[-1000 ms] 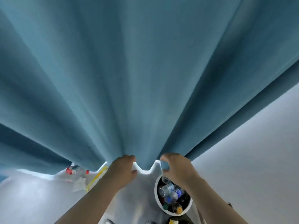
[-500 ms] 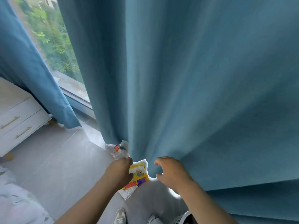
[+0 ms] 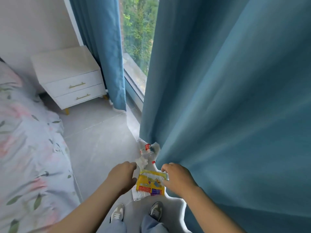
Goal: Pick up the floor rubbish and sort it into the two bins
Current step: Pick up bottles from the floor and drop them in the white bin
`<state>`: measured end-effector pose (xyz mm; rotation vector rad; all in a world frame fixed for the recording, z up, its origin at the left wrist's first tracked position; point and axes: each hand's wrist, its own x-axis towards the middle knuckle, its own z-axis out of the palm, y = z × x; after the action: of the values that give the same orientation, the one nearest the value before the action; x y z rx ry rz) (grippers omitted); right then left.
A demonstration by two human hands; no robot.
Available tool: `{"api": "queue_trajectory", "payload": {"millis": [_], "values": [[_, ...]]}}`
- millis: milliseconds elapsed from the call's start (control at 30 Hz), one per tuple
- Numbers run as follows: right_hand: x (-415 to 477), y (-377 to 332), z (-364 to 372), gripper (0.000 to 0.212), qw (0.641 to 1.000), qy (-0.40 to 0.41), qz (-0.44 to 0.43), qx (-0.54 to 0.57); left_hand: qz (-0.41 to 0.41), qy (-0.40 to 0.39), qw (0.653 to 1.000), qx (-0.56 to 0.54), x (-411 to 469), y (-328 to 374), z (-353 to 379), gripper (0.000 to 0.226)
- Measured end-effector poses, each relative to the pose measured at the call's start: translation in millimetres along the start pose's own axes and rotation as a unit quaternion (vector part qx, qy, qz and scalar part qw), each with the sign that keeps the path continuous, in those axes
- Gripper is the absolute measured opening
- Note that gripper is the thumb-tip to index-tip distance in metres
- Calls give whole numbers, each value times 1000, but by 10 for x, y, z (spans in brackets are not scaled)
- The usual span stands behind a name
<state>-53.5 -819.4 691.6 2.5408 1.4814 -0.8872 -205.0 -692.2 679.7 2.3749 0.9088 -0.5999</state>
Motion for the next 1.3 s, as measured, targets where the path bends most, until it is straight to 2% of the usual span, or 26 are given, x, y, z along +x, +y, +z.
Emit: {"api": "queue_trajectory", "payload": {"millis": [233, 467, 667, 900, 1067, 1200, 1300], "values": [[576, 246, 231, 29, 999, -40, -20, -9, -74, -9, 997, -32, 402, -115, 288, 36], [1359, 461, 788, 28, 998, -59, -17, -10, -102, -4, 994, -36, 1135, -486, 773, 34], [2099, 657, 1545, 26, 998, -58, 0, -3, -97, -15, 995, -22, 1939, -891, 1411, 30], [3137, 898, 2663, 47, 998, -54, 9, -2, -73, -11, 997, 7, 3010, -1417, 2309, 30], [3942, 1131, 3514, 42, 1000, -6, 12, -11, -58, 6, 998, 19, 3846, -1797, 2981, 30], [4585, 1380, 4111, 55, 999, 30, 18, -32, -37, 29, 999, 28, 4532, -2007, 3444, 31], [4963, 1556, 4435, 56, 998, 46, 20, -42, -16, 37, 999, 21, 4992, -2086, 3698, 33]]}}
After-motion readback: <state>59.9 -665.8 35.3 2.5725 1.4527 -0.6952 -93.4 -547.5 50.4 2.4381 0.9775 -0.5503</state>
